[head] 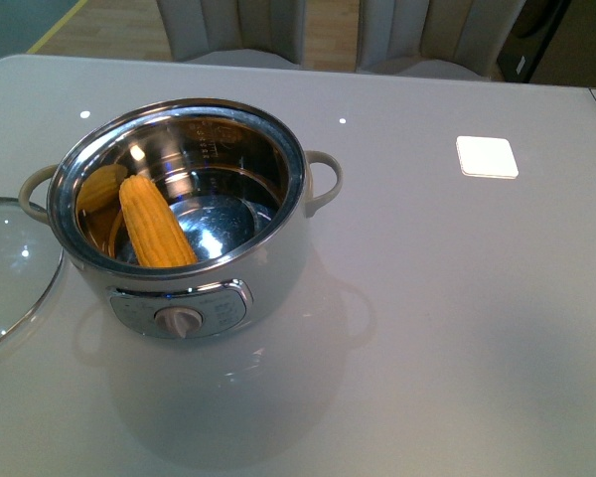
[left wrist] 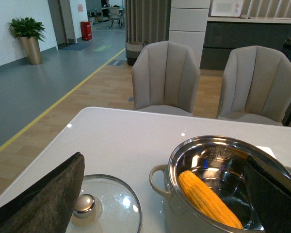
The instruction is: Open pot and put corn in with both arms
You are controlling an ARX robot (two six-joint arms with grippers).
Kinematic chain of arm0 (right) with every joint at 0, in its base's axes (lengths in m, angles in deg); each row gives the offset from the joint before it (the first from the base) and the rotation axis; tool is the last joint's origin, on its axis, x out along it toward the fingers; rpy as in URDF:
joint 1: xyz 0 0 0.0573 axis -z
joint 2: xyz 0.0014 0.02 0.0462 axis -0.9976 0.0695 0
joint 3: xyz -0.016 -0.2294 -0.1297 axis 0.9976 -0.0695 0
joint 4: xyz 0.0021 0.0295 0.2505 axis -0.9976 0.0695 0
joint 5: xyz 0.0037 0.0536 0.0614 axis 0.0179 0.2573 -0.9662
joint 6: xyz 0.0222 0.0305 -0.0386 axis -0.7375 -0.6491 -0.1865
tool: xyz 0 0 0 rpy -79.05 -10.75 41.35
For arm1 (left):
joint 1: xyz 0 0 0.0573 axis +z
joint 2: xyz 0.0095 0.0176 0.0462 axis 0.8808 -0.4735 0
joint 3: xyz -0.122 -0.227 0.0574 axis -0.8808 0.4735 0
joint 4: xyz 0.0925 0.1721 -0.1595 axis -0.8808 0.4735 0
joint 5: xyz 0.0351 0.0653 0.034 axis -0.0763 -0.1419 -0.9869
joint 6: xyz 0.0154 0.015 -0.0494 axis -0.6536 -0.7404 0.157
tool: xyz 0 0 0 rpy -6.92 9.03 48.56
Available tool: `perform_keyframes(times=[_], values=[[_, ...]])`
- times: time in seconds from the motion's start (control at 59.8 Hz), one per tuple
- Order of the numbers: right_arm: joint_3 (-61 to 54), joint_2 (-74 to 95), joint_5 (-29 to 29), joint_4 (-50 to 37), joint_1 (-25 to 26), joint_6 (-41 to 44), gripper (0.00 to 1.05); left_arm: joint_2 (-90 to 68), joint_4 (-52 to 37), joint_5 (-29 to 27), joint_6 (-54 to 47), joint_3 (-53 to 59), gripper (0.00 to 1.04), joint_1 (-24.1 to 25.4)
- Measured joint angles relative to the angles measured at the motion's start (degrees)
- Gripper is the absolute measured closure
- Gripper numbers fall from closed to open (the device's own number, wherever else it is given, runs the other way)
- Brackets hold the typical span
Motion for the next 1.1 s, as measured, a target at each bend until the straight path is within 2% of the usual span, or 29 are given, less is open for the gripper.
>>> perform_keyframes(times=[0.485, 0.869, 0.953, 1.103], values=[[-0.02, -14.93, 0.00, 14.29, 0.00, 0.00, 1.03, 0.00, 0.00, 0.00, 0.00, 0.00, 0.07, 0.00], [-0.02, -21.27, 0.00, 20.65, 0.00, 0.00, 1.03, 0.00, 0.00, 0.00, 0.00, 0.00, 0.07, 0.00], [-0.02, -27.36, -0.13, 28.70, 0.00, 0.00, 1.03, 0.00, 0.00, 0.00, -0.02, 0.00, 0.07, 0.00], [-0.02, -30.91, -0.02, 30.67, 0.00, 0.00, 1.03, 0.00, 0.00, 0.00, -0.02, 0.00, 0.07, 0.00]])
